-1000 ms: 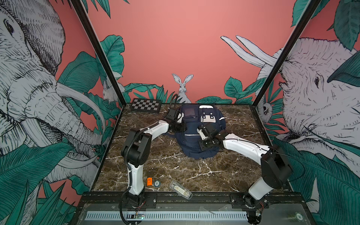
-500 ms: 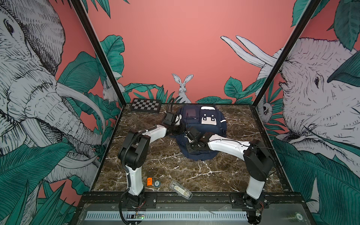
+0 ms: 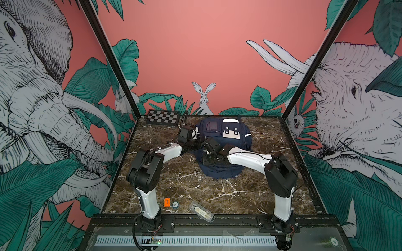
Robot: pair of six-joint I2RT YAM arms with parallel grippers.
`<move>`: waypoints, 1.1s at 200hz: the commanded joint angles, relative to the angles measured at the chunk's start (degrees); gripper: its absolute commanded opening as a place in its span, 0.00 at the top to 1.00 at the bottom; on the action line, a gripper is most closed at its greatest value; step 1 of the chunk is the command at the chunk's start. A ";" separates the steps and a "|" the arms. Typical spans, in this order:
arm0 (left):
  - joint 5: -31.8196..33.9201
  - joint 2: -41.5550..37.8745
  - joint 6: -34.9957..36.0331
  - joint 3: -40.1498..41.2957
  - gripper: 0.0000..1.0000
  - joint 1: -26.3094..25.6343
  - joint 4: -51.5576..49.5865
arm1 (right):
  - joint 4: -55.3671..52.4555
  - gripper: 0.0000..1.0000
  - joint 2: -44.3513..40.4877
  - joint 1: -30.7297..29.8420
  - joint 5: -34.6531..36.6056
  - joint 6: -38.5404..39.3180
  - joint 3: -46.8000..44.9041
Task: Pack books, pencil case, and school supplies into a backpack
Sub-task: Unzip the student bag at the top-center of the table.
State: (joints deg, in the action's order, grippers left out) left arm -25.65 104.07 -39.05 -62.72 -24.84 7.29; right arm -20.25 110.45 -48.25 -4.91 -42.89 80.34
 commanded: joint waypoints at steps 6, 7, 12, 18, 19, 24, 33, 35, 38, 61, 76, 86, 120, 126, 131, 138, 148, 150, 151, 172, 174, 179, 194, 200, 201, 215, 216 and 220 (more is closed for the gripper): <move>0.68 -4.74 -2.23 4.45 1.00 0.65 -1.58 | 7.97 1.00 -0.75 3.25 4.39 0.16 2.60; 0.77 -4.79 -2.38 4.58 1.00 0.66 -1.49 | 8.09 1.00 -0.89 3.38 4.25 0.17 2.49; 1.26 -5.15 -3.03 5.50 1.00 0.67 -0.82 | 8.74 1.00 -1.01 3.95 3.66 -0.04 2.23; 1.78 -5.57 -3.90 6.49 1.00 0.60 0.18 | 9.62 1.00 -0.96 4.32 2.90 -0.15 2.04; 1.89 -5.60 -4.05 6.70 1.00 0.64 0.40 | 9.75 1.00 -0.91 4.40 2.76 -0.20 2.12; 2.16 -5.78 -4.82 7.53 1.00 0.67 1.45 | 10.00 1.00 -0.64 4.53 2.05 -0.34 2.40; 2.42 -5.75 -6.22 8.78 1.00 0.71 3.25 | 10.55 1.00 0.23 4.42 0.70 -1.09 3.43; 2.51 -5.73 -6.46 8.96 1.00 0.68 3.59 | 10.92 1.00 0.45 4.24 0.43 -1.30 3.60; 2.51 -5.58 -6.94 9.23 1.00 0.67 4.09 | 11.52 1.00 0.87 3.99 0.03 -1.53 3.92; 2.45 -4.95 -8.69 9.98 1.00 0.69 6.08 | 12.52 1.00 4.18 2.22 -1.31 -3.55 7.17; 2.78 -4.83 -8.92 9.83 1.00 0.72 6.00 | 13.51 1.00 5.68 1.93 -2.83 -4.77 8.61; 3.10 -4.76 -8.94 10.02 1.00 0.69 5.88 | 14.21 1.00 6.31 1.72 -3.92 -5.65 9.19; 4.32 -5.17 -9.99 10.75 1.00 0.67 6.90 | 10.63 1.00 3.24 1.68 -0.52 -3.45 7.32; 4.67 -5.53 -9.76 10.87 1.00 0.71 6.67 | 10.24 1.00 1.79 2.62 -0.03 -2.95 5.44; 5.01 -5.92 -9.66 11.03 1.00 0.67 6.32 | 10.23 1.00 0.36 3.78 -0.02 -2.74 3.76; 5.46 -6.44 -9.49 11.55 1.00 0.67 6.21 | 10.40 1.00 -1.70 5.39 0.14 -2.39 0.94; 5.86 -7.01 -9.38 12.19 1.00 0.69 6.07 | 10.01 1.00 -4.66 7.61 0.49 -1.55 -2.39; 5.87 -7.03 -9.45 12.32 1.00 0.67 6.07 | 9.91 1.00 -5.10 8.05 0.62 -1.42 -2.97; 5.83 -7.04 -9.50 12.38 1.00 0.67 6.07 | 9.90 1.00 -5.31 8.24 0.65 -1.32 -3.25; 5.28 -7.02 -10.99 13.87 1.00 -0.30 7.75 | 9.15 1.00 -9.84 12.26 0.69 0.54 -8.25; 5.26 -6.99 -11.10 13.94 1.00 -0.50 7.90 | 8.99 1.00 -10.07 12.64 0.62 0.77 -8.46; 5.09 -6.91 -11.43 14.23 1.00 -1.23 8.07 | 8.71 1.00 -10.51 13.45 0.49 1.40 -8.85; 5.32 -6.84 -12.30 15.07 1.00 -3.92 8.63 | 7.11 1.00 -11.59 15.99 0.10 3.59 -9.44; 5.58 -6.93 -12.61 15.39 1.00 -5.10 8.78 | 6.57 1.00 -11.86 17.04 -0.29 4.68 -9.62; 5.64 -6.94 -12.67 15.45 1.00 -5.29 8.79 | 6.47 1.00 -11.89 17.22 -0.41 4.85 -9.64; 6.21 -6.89 -13.38 15.84 1.00 -7.90 9.18 | 3.81 1.00 -12.32 18.95 -2.39 7.56 -9.34; 6.26 -6.88 -13.45 15.86 1.00 -8.05 9.21 | 3.59 1.00 -12.39 19.01 -2.43 7.74 -9.33; 6.43 -6.79 -13.62 15.82 1.00 -8.50 9.39 | 2.89 1.00 -12.69 19.14 -2.37 8.53 -9.47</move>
State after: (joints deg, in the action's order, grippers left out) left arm -18.68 99.13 -51.00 -48.64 -29.06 19.75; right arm -14.11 99.02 -30.81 -8.73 -40.12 71.57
